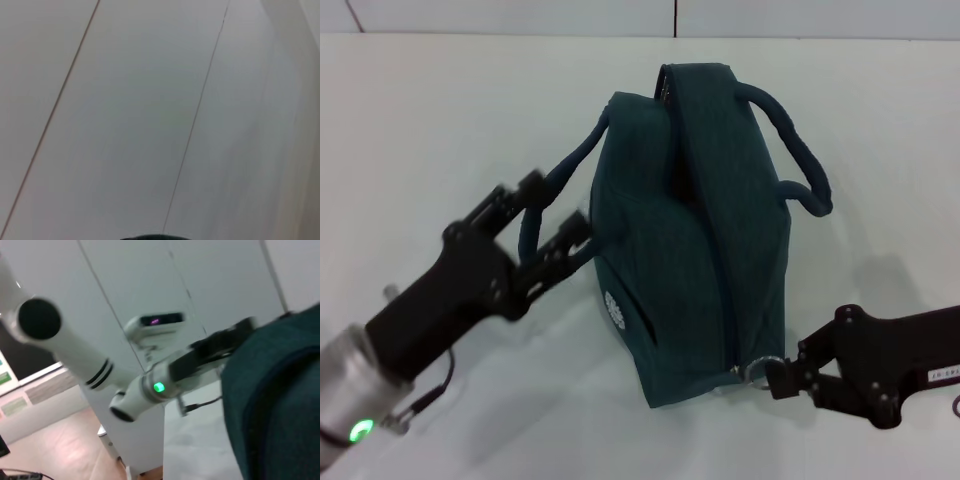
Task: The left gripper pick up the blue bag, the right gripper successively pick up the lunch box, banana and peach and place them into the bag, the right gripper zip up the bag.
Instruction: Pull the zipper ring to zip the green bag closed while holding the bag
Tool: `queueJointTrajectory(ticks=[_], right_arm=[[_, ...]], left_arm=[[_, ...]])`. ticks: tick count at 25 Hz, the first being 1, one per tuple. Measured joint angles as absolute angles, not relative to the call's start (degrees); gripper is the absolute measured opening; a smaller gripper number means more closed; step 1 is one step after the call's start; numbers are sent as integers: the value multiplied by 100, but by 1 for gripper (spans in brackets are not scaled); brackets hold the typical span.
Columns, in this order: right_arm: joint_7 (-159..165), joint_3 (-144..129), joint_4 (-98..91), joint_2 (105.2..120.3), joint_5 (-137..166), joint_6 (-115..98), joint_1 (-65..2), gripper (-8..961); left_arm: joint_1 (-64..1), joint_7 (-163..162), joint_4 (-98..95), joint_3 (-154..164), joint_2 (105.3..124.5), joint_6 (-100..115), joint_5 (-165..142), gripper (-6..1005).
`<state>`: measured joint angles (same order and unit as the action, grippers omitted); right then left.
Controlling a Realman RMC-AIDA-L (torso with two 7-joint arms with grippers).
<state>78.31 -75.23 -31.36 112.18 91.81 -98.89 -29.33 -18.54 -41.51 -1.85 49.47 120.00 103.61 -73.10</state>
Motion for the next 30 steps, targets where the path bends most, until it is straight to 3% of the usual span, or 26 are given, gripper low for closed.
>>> queueJointTrajectory(ticks=[7, 15, 30], right_arm=[[8401, -7523, -3064, 11116, 9184, -9869, -2965, 18], [8166, -7082, -3137, 11159, 9162, -10020, -2995, 18], [7472, -6551, -3231, 11488, 9144, -10256, -3004, 17]], left_arm=[[-1277, -2924, -192, 5751, 12001, 10646, -7311, 776], [-1118, -2318, -126, 6479, 11997, 10345, -7305, 773], [-1791, -2670, 268, 6895, 12047, 9416, -7334, 766]])
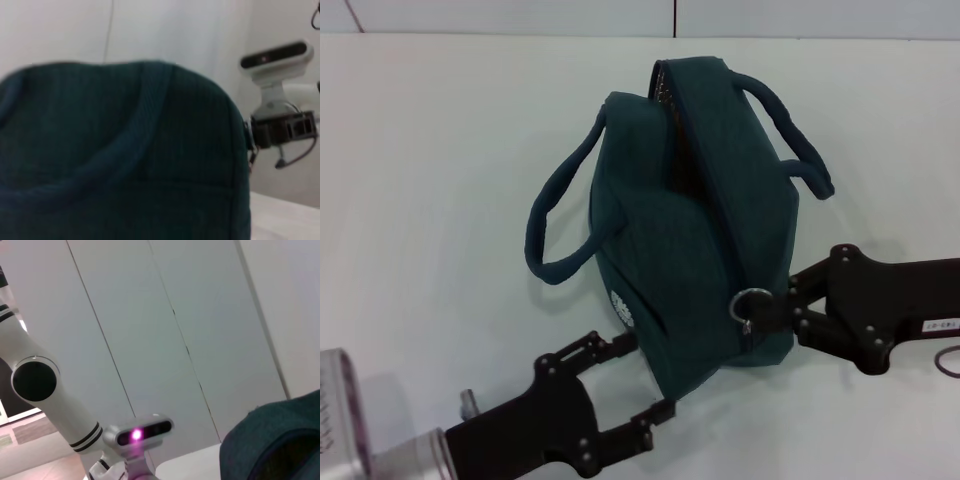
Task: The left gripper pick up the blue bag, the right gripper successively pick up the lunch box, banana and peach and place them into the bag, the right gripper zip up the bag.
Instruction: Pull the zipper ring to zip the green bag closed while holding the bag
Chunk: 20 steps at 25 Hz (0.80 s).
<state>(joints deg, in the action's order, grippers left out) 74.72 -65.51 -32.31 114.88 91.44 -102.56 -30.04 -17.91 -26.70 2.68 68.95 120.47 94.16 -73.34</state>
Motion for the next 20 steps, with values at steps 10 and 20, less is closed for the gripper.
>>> queueJointTrajectory(ticks=[10, 20], right_arm=[[7263, -6547, -3286, 11543, 8867, -10090, -3015, 17], [6953, -6557, -3249, 11578, 8661, -10041, -3035, 17]], left_arm=[[-2093, -3314, 338, 6965, 12076, 9360, -7179, 762], [-2318, -3964, 276, 6955, 12076, 9381, -6955, 757]])
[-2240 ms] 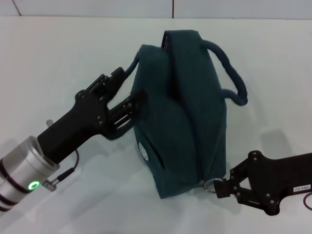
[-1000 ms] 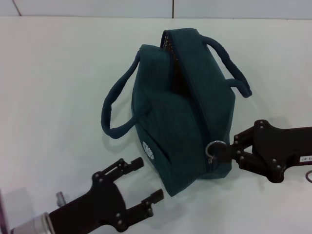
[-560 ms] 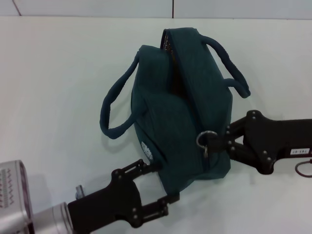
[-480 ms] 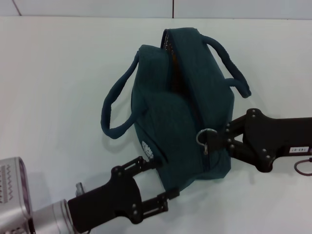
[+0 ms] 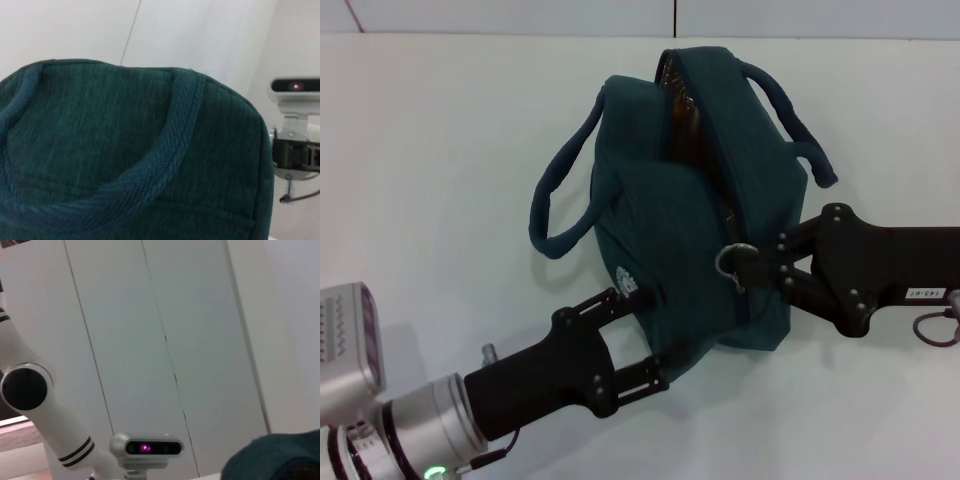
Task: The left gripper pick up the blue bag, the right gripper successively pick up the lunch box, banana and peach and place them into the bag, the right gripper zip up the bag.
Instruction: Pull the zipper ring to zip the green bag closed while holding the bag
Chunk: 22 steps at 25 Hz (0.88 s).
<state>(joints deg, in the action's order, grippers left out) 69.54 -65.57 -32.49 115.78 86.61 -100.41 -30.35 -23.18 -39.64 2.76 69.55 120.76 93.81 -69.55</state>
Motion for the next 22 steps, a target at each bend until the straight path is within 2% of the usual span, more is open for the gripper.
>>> queueJointTrajectory(ticks=[22], right_arm=[[6339, -6583, -2971, 11583, 7790, -10024, -2999, 18]], left_arm=[[-2329, -4293, 265, 6881, 12059, 9332, -6201, 747]])
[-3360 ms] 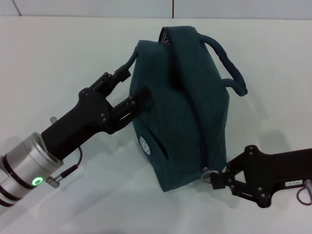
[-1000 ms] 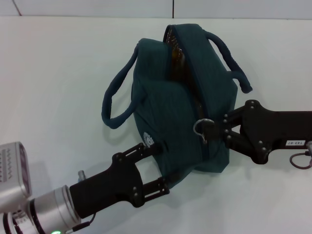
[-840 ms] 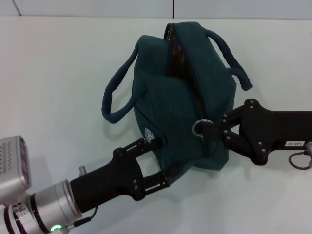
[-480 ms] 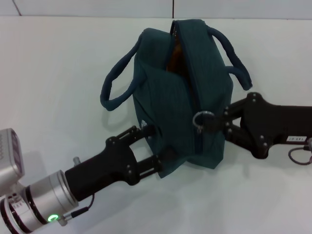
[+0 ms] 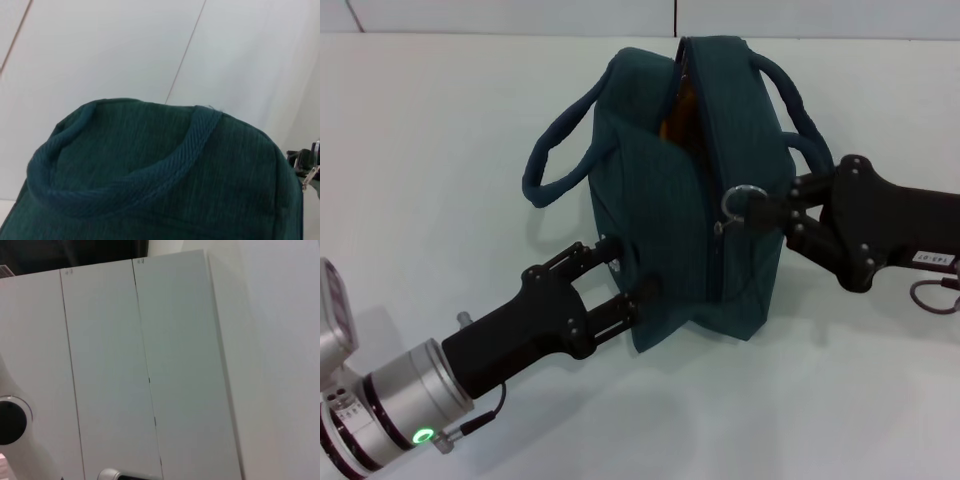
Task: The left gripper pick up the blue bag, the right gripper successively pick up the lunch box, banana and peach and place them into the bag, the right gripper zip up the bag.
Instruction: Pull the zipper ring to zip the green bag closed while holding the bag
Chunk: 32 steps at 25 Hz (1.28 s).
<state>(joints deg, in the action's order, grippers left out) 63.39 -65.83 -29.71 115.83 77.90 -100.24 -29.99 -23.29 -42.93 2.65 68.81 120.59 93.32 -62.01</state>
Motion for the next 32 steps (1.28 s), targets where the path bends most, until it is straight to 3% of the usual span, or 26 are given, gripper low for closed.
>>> queueJointTrajectory(ticks=[4, 10, 15, 23, 32], right_arm=[[6246, -6608, -2918, 11589, 7645, -10018, -3001, 17], [6093, -6614, -2790, 11604, 7620, -10027, -3051, 17], [5950, -6620, -2677, 11610, 7521, -10039, -3056, 18], [5680, -6688, -2398, 11618, 7022, -10048, -3073, 17], [5281, -6720, -2002, 11618, 6266, -10031, -3108, 18]], left_arm=[[-2337, -4352, 264, 6881, 12067, 9408, -6143, 745], [-2394, -4332, 259, 6881, 12075, 9340, -6104, 554], [-2399, -4329, 136, 6890, 12071, 9361, -6086, 315], [-2379, -4172, -35, 6956, 12034, 9372, -6143, 99], [-2333, -3953, -124, 6968, 11997, 9347, -6229, 67]])
